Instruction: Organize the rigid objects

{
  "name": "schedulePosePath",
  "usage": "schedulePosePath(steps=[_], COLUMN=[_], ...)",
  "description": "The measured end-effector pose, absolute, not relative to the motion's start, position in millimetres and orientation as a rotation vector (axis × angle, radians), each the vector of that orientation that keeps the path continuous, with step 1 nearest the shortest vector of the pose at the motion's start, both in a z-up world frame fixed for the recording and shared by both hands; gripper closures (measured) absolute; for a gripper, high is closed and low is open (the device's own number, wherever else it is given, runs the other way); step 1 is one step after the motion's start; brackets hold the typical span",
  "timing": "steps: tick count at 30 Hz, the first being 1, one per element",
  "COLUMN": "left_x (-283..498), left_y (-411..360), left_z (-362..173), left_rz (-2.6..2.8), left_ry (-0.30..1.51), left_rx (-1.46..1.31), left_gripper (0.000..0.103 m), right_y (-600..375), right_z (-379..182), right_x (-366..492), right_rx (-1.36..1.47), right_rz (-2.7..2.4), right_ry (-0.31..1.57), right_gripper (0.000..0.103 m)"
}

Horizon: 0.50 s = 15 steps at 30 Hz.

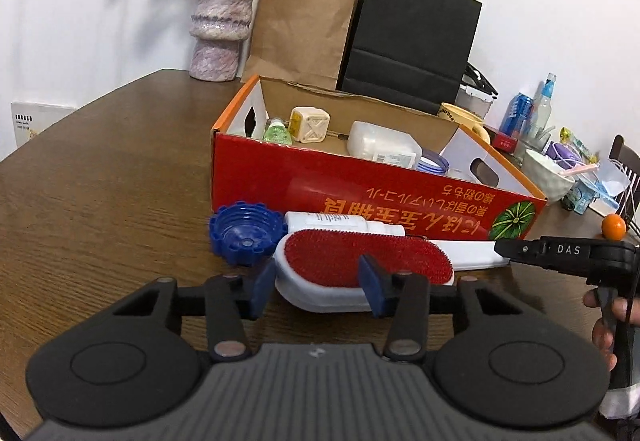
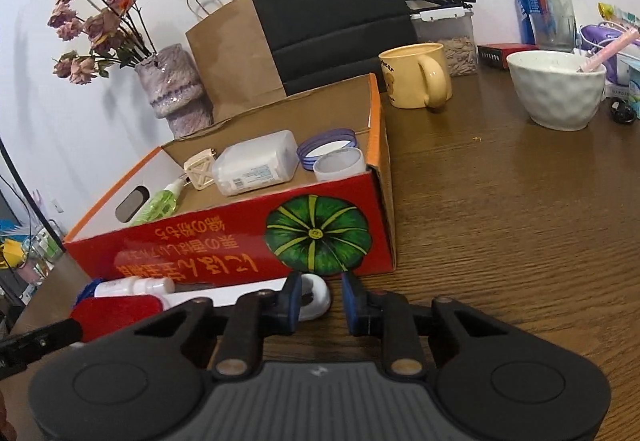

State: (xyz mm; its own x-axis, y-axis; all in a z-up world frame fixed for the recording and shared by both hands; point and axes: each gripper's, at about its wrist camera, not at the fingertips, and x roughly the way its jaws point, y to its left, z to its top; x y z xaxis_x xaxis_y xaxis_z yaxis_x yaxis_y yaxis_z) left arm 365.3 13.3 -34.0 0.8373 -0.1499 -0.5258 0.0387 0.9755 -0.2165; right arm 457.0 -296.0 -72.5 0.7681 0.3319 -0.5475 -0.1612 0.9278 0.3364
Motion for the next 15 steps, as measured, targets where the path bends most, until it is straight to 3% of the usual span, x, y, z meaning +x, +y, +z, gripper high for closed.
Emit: schedulePosePath(steps=[2,15], left_x=[363,266], left_y=[13,13], left_z=[-34,-39], left_rz=[-0.101,-0.091], left_ry=[0.565,0.474], left_rx=[-0.206,-0.158], left_gripper=[0.058,0.061], right_y=[-296,-287], right_z=[-73,-67], right_x=[456,331], right_rx=[0.294,0.226], right_rz=[0.283,0.273], right_ry=[0.645,0.512], right_gripper=[0.088,0.09])
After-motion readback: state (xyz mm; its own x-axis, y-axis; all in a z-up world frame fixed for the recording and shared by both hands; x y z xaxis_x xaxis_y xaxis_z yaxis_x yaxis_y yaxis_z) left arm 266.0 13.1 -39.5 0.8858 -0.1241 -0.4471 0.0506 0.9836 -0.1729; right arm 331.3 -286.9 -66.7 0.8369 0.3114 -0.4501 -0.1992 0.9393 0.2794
